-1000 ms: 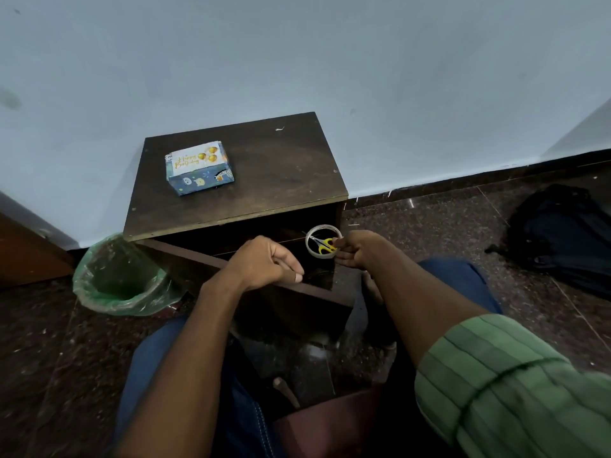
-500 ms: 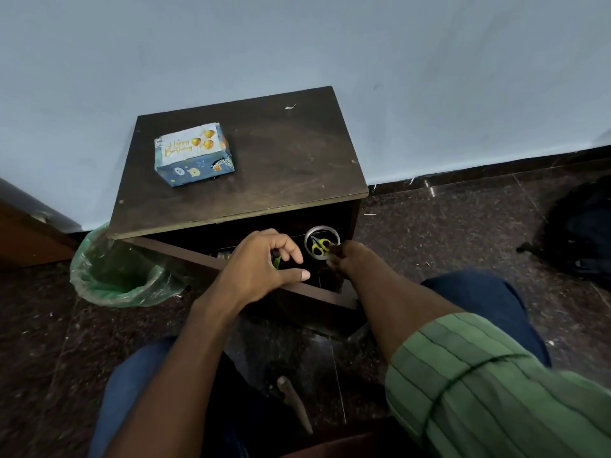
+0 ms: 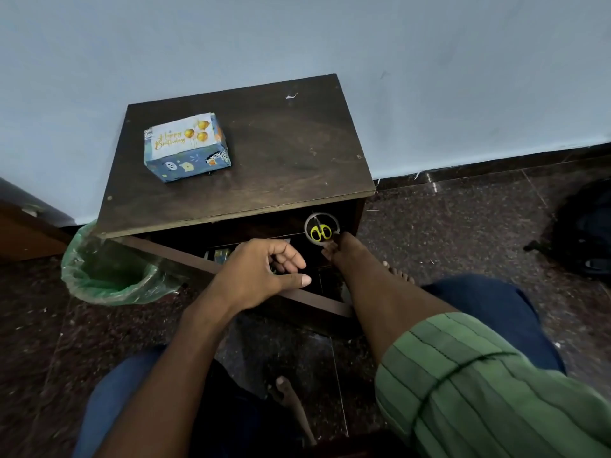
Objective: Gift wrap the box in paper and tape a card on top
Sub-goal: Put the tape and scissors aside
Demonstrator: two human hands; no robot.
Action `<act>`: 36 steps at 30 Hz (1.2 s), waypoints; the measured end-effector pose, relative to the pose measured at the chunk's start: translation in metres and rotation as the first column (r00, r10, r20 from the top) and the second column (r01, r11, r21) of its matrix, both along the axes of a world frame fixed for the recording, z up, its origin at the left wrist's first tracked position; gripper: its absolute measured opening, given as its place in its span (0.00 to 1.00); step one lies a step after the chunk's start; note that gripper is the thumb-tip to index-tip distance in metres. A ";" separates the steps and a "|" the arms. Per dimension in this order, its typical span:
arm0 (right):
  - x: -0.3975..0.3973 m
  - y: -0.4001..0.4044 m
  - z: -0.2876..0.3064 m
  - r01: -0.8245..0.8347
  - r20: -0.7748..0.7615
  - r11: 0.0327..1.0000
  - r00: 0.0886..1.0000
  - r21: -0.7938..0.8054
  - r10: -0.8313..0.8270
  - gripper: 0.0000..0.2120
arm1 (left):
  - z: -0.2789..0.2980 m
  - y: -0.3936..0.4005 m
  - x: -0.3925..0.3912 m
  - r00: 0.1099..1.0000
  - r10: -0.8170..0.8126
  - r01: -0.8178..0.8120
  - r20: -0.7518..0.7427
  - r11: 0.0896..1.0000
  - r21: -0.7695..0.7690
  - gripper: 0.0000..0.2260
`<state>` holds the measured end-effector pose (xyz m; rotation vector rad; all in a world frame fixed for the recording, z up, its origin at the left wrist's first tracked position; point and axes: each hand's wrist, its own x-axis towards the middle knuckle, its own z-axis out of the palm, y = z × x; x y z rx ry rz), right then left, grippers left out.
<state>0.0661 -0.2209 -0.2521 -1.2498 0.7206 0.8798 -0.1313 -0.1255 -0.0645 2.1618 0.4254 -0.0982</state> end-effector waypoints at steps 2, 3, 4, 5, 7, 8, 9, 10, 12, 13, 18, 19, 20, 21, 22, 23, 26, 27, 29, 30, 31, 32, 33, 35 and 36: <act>0.001 0.003 0.003 0.082 -0.018 0.997 0.996 0.009 -0.082 0.14 | 0.000 -0.001 -0.001 1.000 -0.004 0.004 0.001 1.000 0.001 0.10; 0.002 0.003 0.003 0.083 -0.001 0.997 0.997 0.005 -0.083 0.17 | 0.000 -0.001 -0.001 1.000 -0.006 0.006 -0.001 1.000 0.003 0.10; 0.004 0.004 0.004 0.092 0.015 0.996 0.996 0.008 -0.092 0.18 | -0.001 -0.002 0.000 1.000 -0.008 0.008 -0.004 1.000 0.006 0.10; 0.004 0.003 0.004 0.091 0.037 0.996 0.995 -0.005 -0.090 0.18 | -0.001 -0.002 0.000 1.000 -0.012 0.012 -0.006 1.000 0.010 0.10; 0.001 0.002 0.009 0.106 0.051 0.994 0.993 -0.020 -0.105 0.15 | -0.001 0.000 0.000 1.000 -0.026 0.026 -0.004 1.000 0.016 0.10; -0.002 0.000 0.017 0.108 0.054 0.994 0.993 -0.007 -0.108 0.12 | 0.000 0.001 0.000 0.999 -0.036 0.036 -0.002 0.999 0.016 0.10; -0.001 -0.001 0.020 0.112 0.056 0.994 0.992 -0.001 -0.111 0.09 | 0.000 0.001 0.000 0.999 -0.048 0.048 0.001 0.999 0.022 0.10; -0.001 -0.002 0.023 0.124 0.055 0.992 0.991 -0.012 -0.123 0.09 | 0.000 0.002 0.000 0.998 -0.059 0.058 0.004 0.998 0.033 0.11; 0.003 -0.006 0.024 0.130 0.064 0.991 0.990 -0.034 -0.127 0.06 | -0.002 0.002 0.000 0.998 -0.059 0.057 0.017 0.996 0.066 0.14; 0.003 -0.009 0.024 0.132 0.065 0.990 0.989 -0.042 -0.129 0.05 | -0.005 0.002 0.000 0.998 -0.046 0.044 0.031 0.996 0.081 0.16; -0.006 -0.033 0.056 0.209 0.036 0.978 0.977 0.019 -0.210 0.12 | -0.005 -0.006 0.002 0.994 0.016 -0.050 0.109 0.946 0.319 0.28; -0.007 -0.039 0.065 0.212 0.041 0.977 0.976 0.006 -0.212 0.16 | -0.002 -0.009 0.002 0.994 0.020 -0.060 0.112 0.929 0.365 0.32; -0.008 -0.047 0.075 0.212 0.051 0.977 0.976 0.004 -0.212 0.20 | 0.001 -0.011 0.002 0.993 0.027 -0.070 0.113 0.915 0.397 0.35; -0.007 -0.053 0.082 0.212 0.068 0.977 0.975 0.000 -0.212 0.22 | 0.002 -0.013 0.003 0.993 0.038 -0.082 0.113 0.905 0.417 0.38; -0.007 -0.061 0.093 0.226 0.092 0.974 0.970 0.006 -0.226 0.21 | 0.004 -0.016 0.004 0.992 0.048 -0.095 0.118 0.897 0.432 0.41; -0.006 -0.067 0.099 0.245 0.126 0.969 0.962 -0.009 -0.242 0.19 | 0.004 -0.019 0.006 0.991 0.061 -0.110 0.123 0.891 0.440 0.43; -0.010 -0.079 0.117 0.254 0.264 0.963 0.938 -0.085 -0.224 0.12 | 0.005 -0.030 0.009 0.982 0.095 -0.163 0.164 0.867 0.471 0.45; -0.012 -0.082 0.121 0.228 0.311 0.966 0.933 -0.120 -0.182 0.13 | 0.005 -0.033 0.009 0.979 0.104 -0.179 0.178 0.854 0.488 0.45; -0.012 -0.086 0.125 0.144 0.378 0.966 0.924 -0.213 -0.054 0.20 | 0.004 -0.038 0.009 0.973 0.114 -0.205 0.202 0.830 0.518 0.45; -0.011 -0.088 0.125 0.123 0.407 0.961 0.913 -0.248 -0.012 0.25 | 0.004 -0.040 0.010 0.970 0.120 -0.217 0.212 0.822 0.527 0.44; -0.008 -0.089 0.124 0.117 0.423 0.959 0.906 -0.256 0.002 0.29 | 0.003 -0.041 0.011 0.968 0.126 -0.226 0.217 0.815 0.534 0.44; -0.010 -0.089 0.128 0.100 0.413 0.966 0.911 -0.237 0.008 0.33 | 0.004 -0.042 0.012 0.968 0.130 -0.229 0.215 0.808 0.542 0.44; -0.014 -0.089 0.134 0.069 0.394 0.980 0.919 -0.185 0.010 0.35 | 0.004 -0.044 0.013 0.970 0.128 -0.223 0.205 0.801 0.555 0.44; -0.024 -0.086 0.145 0.006 0.405 0.998 0.914 -0.066 0.021 0.26 | 0.005 -0.046 0.017 0.977 0.101 -0.193 0.186 0.783 0.591 0.42; -0.026 -0.085 0.148 -0.014 0.421 0.999 0.907 -0.034 0.027 0.24 | 0.006 -0.047 0.020 0.981 0.077 -0.171 0.177 0.774 0.610 0.41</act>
